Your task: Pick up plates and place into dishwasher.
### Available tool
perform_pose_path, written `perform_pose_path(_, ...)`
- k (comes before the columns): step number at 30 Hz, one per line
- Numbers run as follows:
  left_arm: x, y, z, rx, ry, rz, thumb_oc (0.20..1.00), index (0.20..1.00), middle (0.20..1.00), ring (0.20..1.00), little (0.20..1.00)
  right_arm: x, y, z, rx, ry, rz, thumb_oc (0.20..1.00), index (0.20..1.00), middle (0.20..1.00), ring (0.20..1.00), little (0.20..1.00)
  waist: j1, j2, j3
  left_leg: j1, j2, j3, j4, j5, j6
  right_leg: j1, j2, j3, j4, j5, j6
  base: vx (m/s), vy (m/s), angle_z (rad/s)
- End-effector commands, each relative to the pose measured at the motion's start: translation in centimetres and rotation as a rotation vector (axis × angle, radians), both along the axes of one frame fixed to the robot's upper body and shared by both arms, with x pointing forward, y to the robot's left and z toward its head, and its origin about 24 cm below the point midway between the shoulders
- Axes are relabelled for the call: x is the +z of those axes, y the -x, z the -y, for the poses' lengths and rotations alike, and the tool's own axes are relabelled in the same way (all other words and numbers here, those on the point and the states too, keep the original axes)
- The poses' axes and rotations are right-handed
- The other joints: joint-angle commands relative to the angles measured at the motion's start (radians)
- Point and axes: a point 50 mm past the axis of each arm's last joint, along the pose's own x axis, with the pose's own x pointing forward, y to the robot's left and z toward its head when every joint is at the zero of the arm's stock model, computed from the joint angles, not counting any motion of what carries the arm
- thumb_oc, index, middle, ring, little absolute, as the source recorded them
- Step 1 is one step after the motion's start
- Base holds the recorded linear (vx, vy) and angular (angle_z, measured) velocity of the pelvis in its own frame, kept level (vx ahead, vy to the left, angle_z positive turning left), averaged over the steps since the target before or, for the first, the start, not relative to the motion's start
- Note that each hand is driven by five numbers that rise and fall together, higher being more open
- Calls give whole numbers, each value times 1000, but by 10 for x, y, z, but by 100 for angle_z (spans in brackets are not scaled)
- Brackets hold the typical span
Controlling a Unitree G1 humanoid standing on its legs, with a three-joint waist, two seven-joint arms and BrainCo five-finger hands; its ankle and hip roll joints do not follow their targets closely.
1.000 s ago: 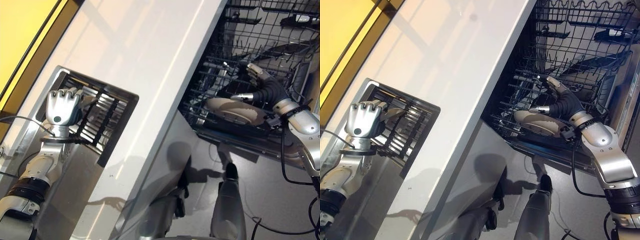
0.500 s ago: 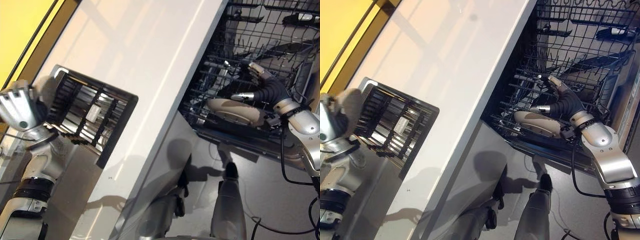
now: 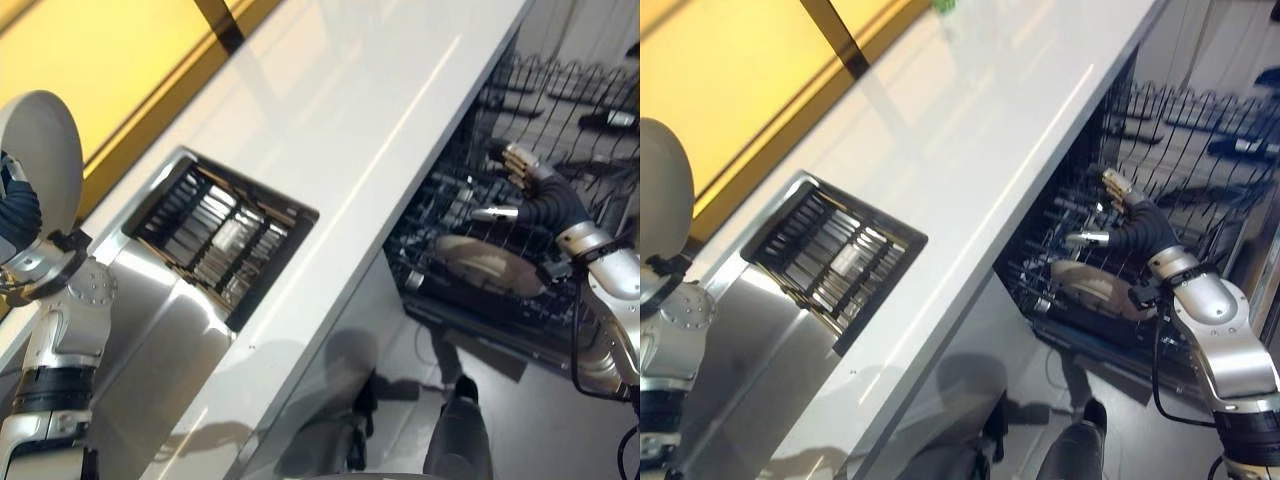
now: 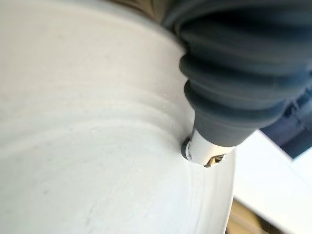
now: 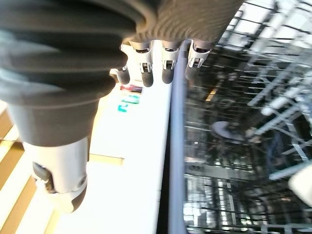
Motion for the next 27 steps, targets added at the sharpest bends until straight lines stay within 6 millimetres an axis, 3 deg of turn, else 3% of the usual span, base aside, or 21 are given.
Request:
perform_pose_path(1,22,6,-1,-169,-69,13,200,200,200,200,200,17,14,-15,127,-85,159,1000,1000,1000,1000,1000,-15,-102,-104,48,-22,-34,10,-52,-12,142,5,85,-243,105,-2,-144,-281,25)
perform_pose_path(4,26,-2,30,-503,-71,-46,200,200,200,200,200,15,21,-14,153,-135,192,1000,1000,1000,1000,1000,-19,-115,-131,59,-4,-65,15,-54,-13,164,58,118,-233,83,-18,-135,-313,49)
perform_pose_path(8,36,-4,63,-808,-91,-136,200,200,200,200,200,23,21,-25,222,-178,241,1000,1000,1000,1000,1000,15,-147,-165,89,14,-83,7,-62,-20,226,81,70,-265,79,-23,-125,-319,50)
perform_pose_path(16,40,-9,92,-1285,-19,-245,200,200,200,200,200,30,6,-64,365,-294,288,1000,1000,1000,1000,1000,92,-193,-219,131,46,-115,-8,-71,-32,315,127,18,-319,72,-32,-105,-267,17)
perform_pose_path(20,40,-15,109,-1446,-34,-311,200,200,200,200,200,32,-1,-87,462,-348,273,1000,1000,1000,1000,1000,124,-207,-236,139,57,-132,-15,-65,-39,341,144,-6,-334,70,-38,-88,-196,22)
perform_pose_path(27,46,-22,123,-1574,-54,-360,200,200,200,200,200,30,-9,-130,635,-372,206,1000,1000,1000,1000,1000,175,-220,-258,140,63,-158,-19,-54,-49,364,158,-47,-344,65,-51,-71,-109,31)
